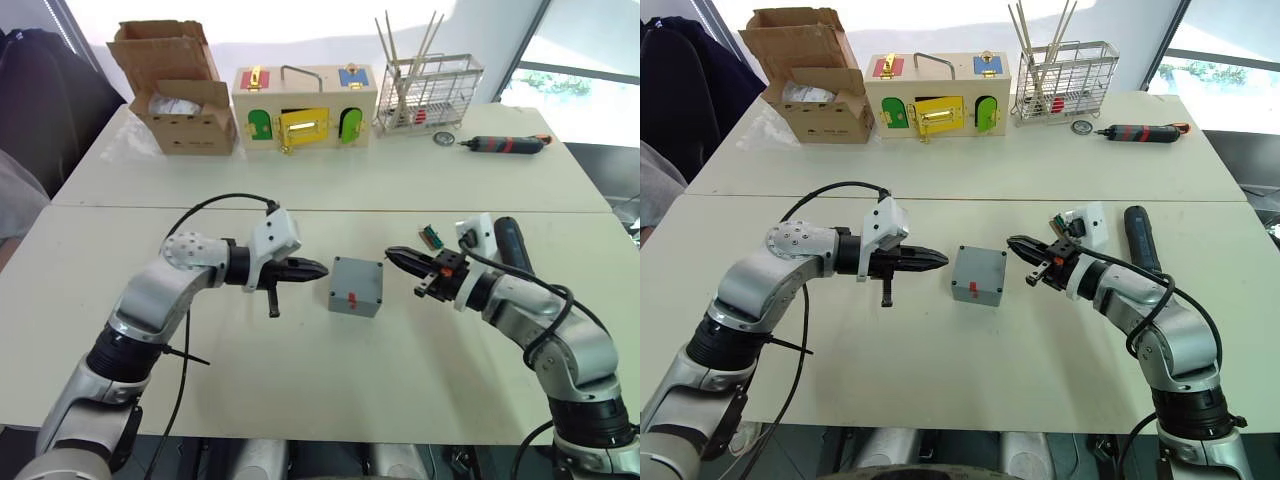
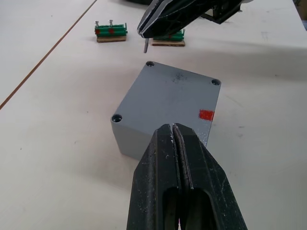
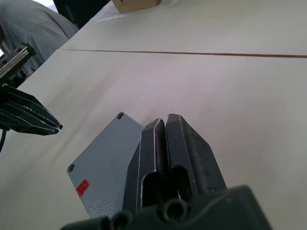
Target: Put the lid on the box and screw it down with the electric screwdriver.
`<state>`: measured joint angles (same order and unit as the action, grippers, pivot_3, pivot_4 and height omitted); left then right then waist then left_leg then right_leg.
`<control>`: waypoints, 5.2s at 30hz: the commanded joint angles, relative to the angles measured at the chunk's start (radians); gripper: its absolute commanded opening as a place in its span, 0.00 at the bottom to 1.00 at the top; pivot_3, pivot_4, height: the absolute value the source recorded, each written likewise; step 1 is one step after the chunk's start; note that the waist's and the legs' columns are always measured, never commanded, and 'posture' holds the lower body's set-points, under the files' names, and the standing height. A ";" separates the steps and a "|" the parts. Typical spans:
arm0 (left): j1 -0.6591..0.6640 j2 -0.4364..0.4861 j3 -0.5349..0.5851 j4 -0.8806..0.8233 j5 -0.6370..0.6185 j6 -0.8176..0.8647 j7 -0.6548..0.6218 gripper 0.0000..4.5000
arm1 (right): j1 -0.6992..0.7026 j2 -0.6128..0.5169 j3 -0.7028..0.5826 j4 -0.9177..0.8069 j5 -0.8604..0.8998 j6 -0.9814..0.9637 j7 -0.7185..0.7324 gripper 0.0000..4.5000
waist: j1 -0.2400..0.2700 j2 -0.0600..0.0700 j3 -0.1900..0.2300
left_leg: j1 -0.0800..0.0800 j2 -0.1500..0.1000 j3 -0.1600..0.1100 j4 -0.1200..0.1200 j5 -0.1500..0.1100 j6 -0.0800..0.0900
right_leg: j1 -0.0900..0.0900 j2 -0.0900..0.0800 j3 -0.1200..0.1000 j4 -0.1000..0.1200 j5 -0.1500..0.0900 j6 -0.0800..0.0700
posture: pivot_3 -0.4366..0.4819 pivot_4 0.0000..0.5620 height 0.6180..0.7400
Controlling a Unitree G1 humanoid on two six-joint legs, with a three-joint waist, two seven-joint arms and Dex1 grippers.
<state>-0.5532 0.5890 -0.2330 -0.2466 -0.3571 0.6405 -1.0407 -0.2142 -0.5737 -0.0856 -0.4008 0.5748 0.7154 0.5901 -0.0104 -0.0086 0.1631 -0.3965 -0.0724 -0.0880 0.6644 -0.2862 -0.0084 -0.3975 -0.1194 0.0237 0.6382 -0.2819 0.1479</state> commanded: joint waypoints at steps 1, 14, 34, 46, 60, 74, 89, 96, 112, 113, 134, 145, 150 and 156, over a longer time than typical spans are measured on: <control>-0.019 -0.001 0.000 -0.006 0.001 -0.021 -0.002 0.00 | -0.002 0.001 -0.020 -0.056 0.029 0.005 0.003 0.02 | 0.000 0.000 0.000 | 0.000 0.000 0.000 0.000 0.000 0.000 | 0.000 0.000 0.000 0.000 0.000 0.000 | 0.48 0.27 0.93; -0.019 -0.006 -0.003 -0.001 0.002 -0.026 0.002 0.00 | 0.004 0.001 0.001 -0.033 0.013 -0.003 0.017 0.02 | 0.000 0.000 0.000 | 0.000 0.000 0.000 0.000 0.000 0.001 | 0.000 0.000 0.000 0.000 0.000 0.000 | 0.48 0.27 0.93; -0.012 -0.001 0.003 -0.008 -0.003 -0.018 0.015 0.00 | -0.007 0.018 0.037 0.011 -0.020 -0.028 0.029 0.02 | 0.000 0.000 0.000 | 0.000 0.000 0.000 0.000 0.000 0.000 | 0.000 0.000 0.000 0.000 0.000 0.000 | 0.48 0.27 0.93; -0.012 -0.004 0.003 -0.006 -0.004 -0.019 0.020 0.00 | -0.027 0.018 0.057 0.033 -0.044 -0.038 0.037 0.02 | 0.000 0.000 0.000 | 0.000 0.000 0.000 0.000 0.000 0.000 | 0.000 0.000 0.000 0.000 0.000 0.000 | 0.48 0.27 0.93; -0.015 -0.019 -0.003 0.007 -0.004 -0.035 0.018 0.00 | -0.043 -0.052 -0.004 -0.003 -0.036 -0.018 0.061 0.98 | 0.001 0.000 0.000 | 0.000 0.000 0.000 0.000 0.000 0.000 | 0.000 0.000 0.000 0.000 0.000 0.000 | 0.48 0.27 0.93; -0.114 -0.100 -0.075 -0.003 -0.047 -0.102 -0.075 0.00 | -0.206 -0.607 -0.230 0.243 0.065 0.325 0.088 0.99 | 0.000 0.001 0.000 | -0.001 0.000 0.003 -0.001 -0.001 0.001 | 0.000 -0.001 0.000 -0.003 0.000 0.000 | 0.48 0.27 0.93; -0.062 -0.162 -0.141 -0.078 0.008 -0.118 0.005 0.00 | -0.756 -0.675 0.518 0.874 -0.211 0.625 0.527 0.99 | -0.006 0.007 0.002 | -0.009 0.000 0.005 0.002 0.000 0.000 | -0.008 -0.001 0.001 -0.002 0.000 0.000 | 0.48 0.27 0.93; -0.034 -0.176 -0.125 -0.113 0.004 -0.081 0.072 0.00 | -0.830 -0.541 0.638 1.114 -0.374 0.531 0.584 0.99 | 0.004 0.007 0.002 | -0.013 -0.001 0.003 0.002 0.002 -0.004 | -0.012 -0.001 0.001 -0.002 0.000 0.000 | 0.48 0.27 0.93; -0.020 -0.169 -0.126 -0.124 0.006 -0.064 0.116 0.00 | -0.815 -0.436 0.670 1.245 -0.569 0.457 0.715 0.42 | 0.000 0.007 0.002 | -0.011 -0.001 0.003 0.003 0.004 -0.007 | -0.012 -0.001 0.000 0.003 0.000 0.000 | 0.48 0.27 0.93; -0.023 -0.172 -0.127 -0.118 0.006 -0.065 0.116 0.00 | -0.800 -0.441 0.663 1.234 -0.570 0.464 0.718 0.42 | 0.001 0.007 0.002 | -0.011 -0.001 0.003 0.003 0.004 -0.007 | -0.012 -0.001 0.000 0.003 0.000 0.000 | 0.48 0.27 0.93; -0.282 -0.003 -0.080 0.234 0.090 -0.232 -0.143 0.00 | -0.636 0.070 -0.571 -0.038 -0.075 0.504 0.067 0.42 | 0.000 0.013 0.006 | -0.021 0.000 0.005 0.004 0.007 -0.011 | -0.029 -0.002 -0.001 0.014 0.000 0.000 | 0.48 0.27 0.93; -0.214 -0.061 -0.116 0.149 0.141 -0.152 -0.062 0.00 | -0.268 0.364 -0.258 -0.156 -0.111 0.025 -0.024 0.42 | -0.011 0.011 0.005 | -0.020 -0.003 0.005 0.006 0.007 -0.011 | -0.031 -0.004 0.000 0.026 0.000 0.000 | 0.48 0.27 0.93; -0.189 -0.067 -0.119 0.112 0.135 -0.125 -0.047 0.00 | -0.221 0.317 -0.212 -0.129 -0.097 -0.034 -0.031 0.42 | -0.011 0.011 0.004 | -0.017 -0.001 0.004 0.002 0.008 -0.011 | -0.031 0.000 -0.001 0.026 0.000 0.000 | 0.48 0.27 0.93; -0.177 -0.098 -0.130 0.148 0.135 -0.123 -0.038 0.00 | -0.184 0.294 -0.183 -0.120 -0.087 -0.060 -0.055 0.42 | -0.008 0.011 0.004 | -0.017 -0.001 0.004 0.003 0.008 -0.012 | -0.030 -0.001 0.000 0.026 0.000 0.000 | 0.48 0.27 0.93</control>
<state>-0.7286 0.4961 -0.3722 -0.0929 -0.2169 0.5203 -1.0805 -0.3863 -0.2680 -0.2700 -0.4799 0.4648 0.7037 0.5411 -0.0183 0.0022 0.1676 -0.4139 -0.0733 -0.0836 0.6675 -0.2784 -0.0201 -0.4277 -0.1202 0.0238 0.6643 -0.2817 0.1475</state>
